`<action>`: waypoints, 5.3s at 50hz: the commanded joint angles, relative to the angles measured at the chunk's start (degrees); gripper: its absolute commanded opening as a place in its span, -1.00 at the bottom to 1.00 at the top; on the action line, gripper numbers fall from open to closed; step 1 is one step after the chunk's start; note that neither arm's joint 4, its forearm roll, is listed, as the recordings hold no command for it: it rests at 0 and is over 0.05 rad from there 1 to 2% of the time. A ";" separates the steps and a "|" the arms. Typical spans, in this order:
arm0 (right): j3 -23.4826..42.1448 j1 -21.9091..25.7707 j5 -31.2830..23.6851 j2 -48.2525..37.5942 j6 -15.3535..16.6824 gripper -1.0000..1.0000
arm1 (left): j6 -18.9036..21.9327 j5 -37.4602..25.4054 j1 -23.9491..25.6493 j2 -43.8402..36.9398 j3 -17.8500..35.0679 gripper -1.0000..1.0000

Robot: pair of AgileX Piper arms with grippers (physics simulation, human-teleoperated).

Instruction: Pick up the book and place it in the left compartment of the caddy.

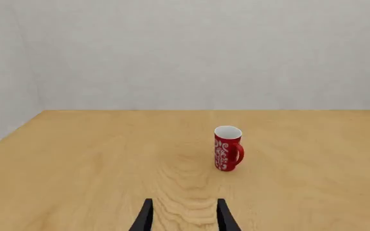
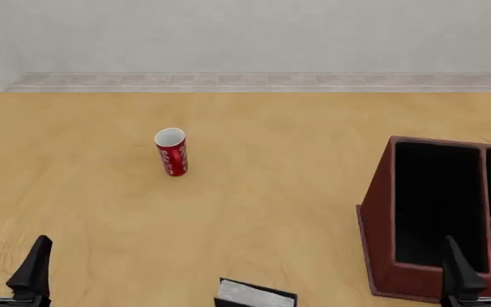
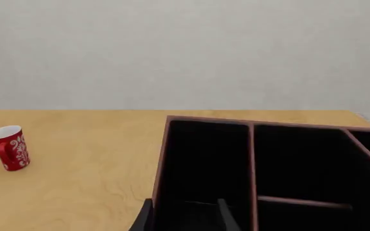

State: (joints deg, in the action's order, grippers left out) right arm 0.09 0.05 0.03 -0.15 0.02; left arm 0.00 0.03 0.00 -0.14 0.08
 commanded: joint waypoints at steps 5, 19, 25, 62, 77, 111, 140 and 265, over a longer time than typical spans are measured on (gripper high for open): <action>0.18 0.33 -0.13 -0.09 0.23 1.00 | 0.00 0.07 0.00 -0.29 0.17 1.00; 1.01 1.72 -1.00 -0.01 0.99 1.00 | 0.00 0.07 0.00 -0.29 0.17 1.00; 2.99 2.46 -2.47 0.01 0.08 1.00 | 0.00 0.07 0.00 -0.29 0.17 1.00; 22.08 25.04 -20.87 -4.01 5.86 1.00 | 0.00 0.07 0.00 -0.29 0.17 1.00; 26.73 32.46 -20.42 -10.71 1.25 1.00 | 0.00 0.07 0.00 -0.29 0.17 1.00; 31.06 53.26 -22.06 -29.40 5.67 1.00 | 0.00 0.07 0.00 -0.29 0.17 1.00; 33.50 57.62 -29.06 -34.76 7.99 1.00 | 0.00 0.07 0.00 -0.29 0.17 1.00; 22.67 60.54 -5.42 -67.21 7.49 -1.00 | 0.00 0.07 0.00 -0.29 0.17 1.00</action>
State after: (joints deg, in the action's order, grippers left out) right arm 23.41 60.82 -6.77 -65.51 7.53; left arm 0.00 0.11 0.00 -0.43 0.25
